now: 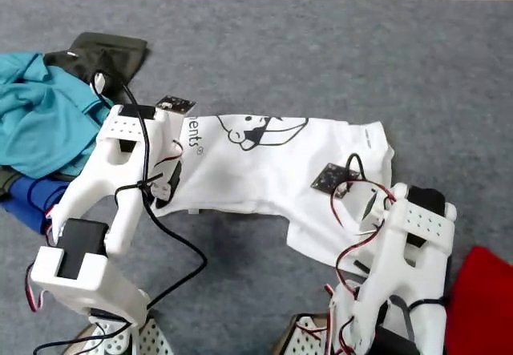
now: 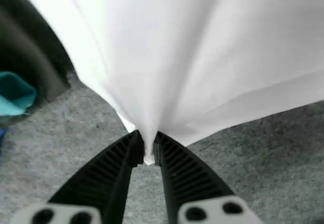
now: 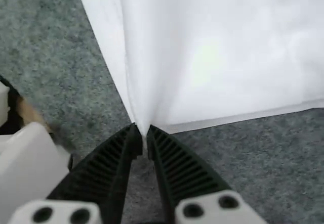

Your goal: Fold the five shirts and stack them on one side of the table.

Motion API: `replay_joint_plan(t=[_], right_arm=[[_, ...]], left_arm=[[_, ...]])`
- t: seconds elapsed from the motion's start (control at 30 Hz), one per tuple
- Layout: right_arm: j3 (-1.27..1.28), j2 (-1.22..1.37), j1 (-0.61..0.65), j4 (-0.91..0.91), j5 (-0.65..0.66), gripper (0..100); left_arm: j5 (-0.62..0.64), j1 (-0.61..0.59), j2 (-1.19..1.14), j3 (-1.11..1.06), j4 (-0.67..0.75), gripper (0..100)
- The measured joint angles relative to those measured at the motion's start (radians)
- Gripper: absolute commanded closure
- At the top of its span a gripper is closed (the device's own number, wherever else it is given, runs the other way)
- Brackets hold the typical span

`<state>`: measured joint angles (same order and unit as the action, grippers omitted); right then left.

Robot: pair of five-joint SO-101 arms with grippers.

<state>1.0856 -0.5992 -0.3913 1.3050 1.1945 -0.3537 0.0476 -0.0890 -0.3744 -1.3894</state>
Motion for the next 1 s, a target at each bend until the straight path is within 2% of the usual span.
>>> replay_joint_plan(t=[0.13, 0.33, 0.67, 0.73, 0.83, 0.9, 1.0], right_arm=[[0.025, 0.0, 0.0, -0.012, 0.0, 99.5], [0.029, 0.0, -0.075, -0.055, 0.0, 99.5], [0.038, 0.0, -0.091, -0.057, 0.037, 97.9], [0.043, 0.0, -0.091, -0.034, 0.068, 93.3], [0.043, 0.0, -0.091, -0.014, 0.083, 79.2], [0.043, 0.0, -0.091, -0.008, 0.083, 70.9], [0.015, 0.0, -0.091, 0.048, 0.086, 68.5]], left_arm=[[-0.008, -0.041, 0.0, 0.0, 0.0, 98], [-0.008, -0.072, 0.0, 0.0, 0.0, 98], [-0.008, 0.006, 0.0, 0.0, 0.0, 98], [-0.008, 0.006, 0.0, 0.0, 0.0, 94], [-0.008, 0.008, 0.0, 0.0, 0.0, 81], [-0.006, 0.008, 0.0, 0.0, -0.014, 76], [0.061, -0.003, 0.006, 0.021, -0.041, 72]])
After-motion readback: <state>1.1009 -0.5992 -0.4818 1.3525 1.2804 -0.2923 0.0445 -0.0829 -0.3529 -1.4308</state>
